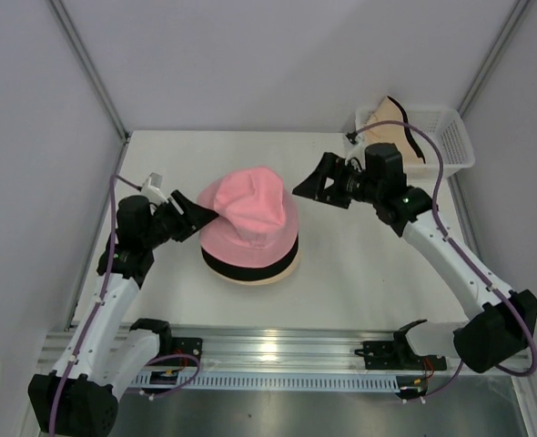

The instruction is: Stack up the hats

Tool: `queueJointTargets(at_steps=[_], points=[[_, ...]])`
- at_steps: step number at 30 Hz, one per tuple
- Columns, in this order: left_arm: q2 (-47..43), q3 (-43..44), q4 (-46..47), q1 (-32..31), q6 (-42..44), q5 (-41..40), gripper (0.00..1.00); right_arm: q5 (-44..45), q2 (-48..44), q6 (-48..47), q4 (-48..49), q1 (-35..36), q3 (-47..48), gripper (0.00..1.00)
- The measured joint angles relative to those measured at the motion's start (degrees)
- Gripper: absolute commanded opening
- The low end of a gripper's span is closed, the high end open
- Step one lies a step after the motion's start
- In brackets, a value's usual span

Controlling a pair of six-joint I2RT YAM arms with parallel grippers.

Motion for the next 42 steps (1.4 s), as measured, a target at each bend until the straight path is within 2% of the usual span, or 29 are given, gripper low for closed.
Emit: queueJointTargets(at_steps=[3,6,16,20,32,36,39,40,42], points=[[0.2,0.0,0.0,0.0,0.1,0.0,0.59,-1.6,-3.5,-0.3,8.9,0.3,-9.3,0.9],[1.0,0.0,-0.1,0.0,0.4,0.0,0.58,-2.8,-2.6,-0.7,15.9,0.5,-16.0,0.9],[2.8,0.0,-0.3,0.0,0.5,-0.4,0.55,-1.2,1.6,0.0,31.6,-0.5,-21.7,0.86],[2.9,0.0,-0.3,0.0,0.5,-0.6,0.55,-1.2,2.9,1.6,35.3,-1.3,-23.0,0.8],[3.7,0.0,0.1,0.1,0.5,-0.7,0.51,-7.6,5.0,12.2,50.1,-1.7,-30.1,0.77],[4.0,0.0,0.3,0.1,0.5,-0.7,0.51,-8.7,4.8,14.3,52.3,-1.4,-31.0,0.67],[4.0,0.0,0.4,0.1,0.5,-0.7,0.51,-9.0,4.2,15.4,52.8,-0.9,-31.7,0.46],[4.0,0.0,0.4,0.1,0.5,-0.7,0.51,-9.0,4.0,15.5,52.7,-0.8,-31.8,0.31],[4.2,0.0,0.3,0.2,0.8,-1.0,0.51,-8.7,3.5,15.2,52.0,-0.7,-31.8,0.15]])
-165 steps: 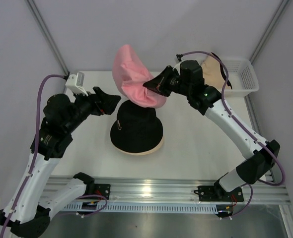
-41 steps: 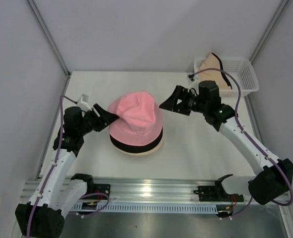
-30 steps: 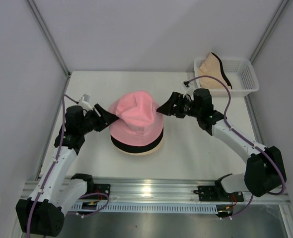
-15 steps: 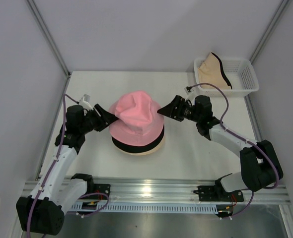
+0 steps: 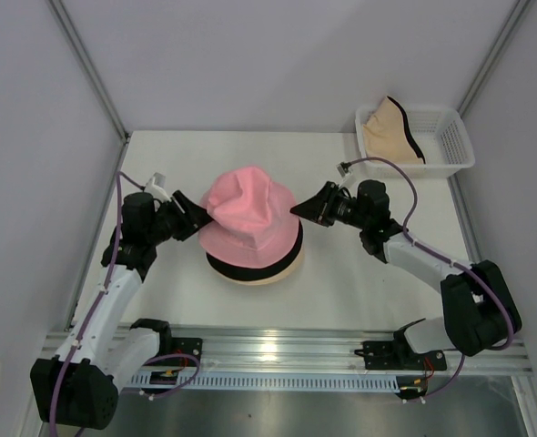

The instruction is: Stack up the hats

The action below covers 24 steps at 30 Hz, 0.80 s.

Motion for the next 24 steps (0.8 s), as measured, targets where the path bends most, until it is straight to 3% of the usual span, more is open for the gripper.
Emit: queueJointTargets(at_steps=[1,2,5,8,11,17,24], points=[[0.1,0.0,0.0,0.0,0.1,-0.1,0.52,0.3,-0.3,-0.1,-0.6,0.0,0.0,0.04],[0.1,0.0,0.0,0.1,0.2,-0.3,0.52,0.6,-0.7,-0.4,-1.4,0.0,0.0,0.0],[0.1,0.3,-0.8,0.1,1.0,-1.2,0.59,1.1,-2.1,-0.4,-3.4,-0.3,-0.1,0.0],[0.1,1.8,-3.0,0.7,2.7,-2.4,0.77,1.2,-3.4,-0.5,-5.2,-0.7,-0.1,0.0],[-0.1,3.5,-4.2,3.8,4.1,-2.7,0.86,1.1,-3.5,-1.1,-7.4,-1.0,0.5,0.0],[0.4,5.1,-2.9,13.2,6.1,0.8,0.84,-3.6,4.5,-3.4,-8.9,-2.3,6.7,0.0],[7.6,4.7,5.4,14.5,5.8,9.2,0.75,-8.7,13.8,-7.6,-11.4,-2.8,15.4,0.0]])
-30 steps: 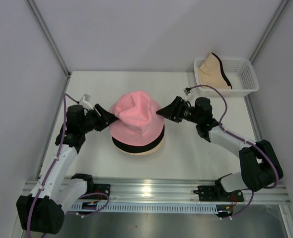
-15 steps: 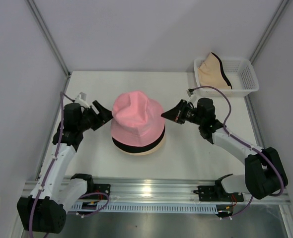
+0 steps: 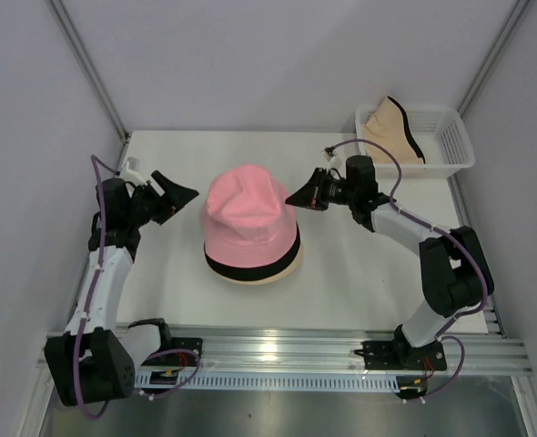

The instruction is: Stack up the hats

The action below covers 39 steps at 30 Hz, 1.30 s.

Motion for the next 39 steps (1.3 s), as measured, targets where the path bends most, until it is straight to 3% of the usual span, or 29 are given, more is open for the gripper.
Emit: queueJointTargets(at_steps=[13,21,33,39], points=[[6.8,-3.1,8.3,0.0,-3.8,7.3,0.72,-2.6,6.5,-2.8,-2.2,0.5,6.1,0.0],[2.3,-12.4,12.5,0.0,-12.2,9.5,0.61,-1.8,6.5,-3.8,-4.0,1.4,6.8,0.0],[-1.4,-13.5,19.1,-1.0,-19.3,11.8,0.62,-0.1,6.4,-4.6,-5.2,2.3,6.8,0.0],[-1.6,-15.5,21.2,-1.2,-21.0,12.2,0.38,0.6,6.2,-5.2,-5.9,2.5,6.8,0.0]])
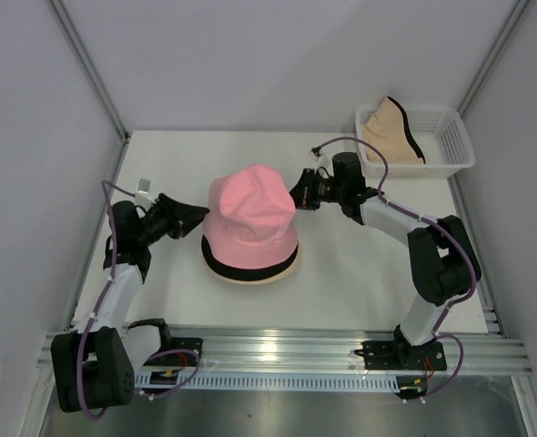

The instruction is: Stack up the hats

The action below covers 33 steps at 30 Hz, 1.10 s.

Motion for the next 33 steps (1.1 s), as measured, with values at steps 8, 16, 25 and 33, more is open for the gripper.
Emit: queueJointTargets(at_steps=[8,16,25,33], points=[[1.6,-2.0,5.9,-1.7,-3.0,0.0,0.01,0.6,0.0,-0.1,-0.7,0.4,0.0,0.0],[-0.7,-2.0,2.4,-2.5,-0.6,-2.6,0.01,3.0,-0.9,-1.4,-3.8,0.6,0.0,0.0],[-12.8,2.5,-17.0,-2.6,9.7,-16.0,0.01,8.7,-3.0,-1.5,-14.7,1.0,0.9,0.0],[-13.4,-0.5,-21.4,-3.0,12.5,-21.9,0.01,15.2,-4.5,-2.5,-24.2,5.2,3.3,0.0]])
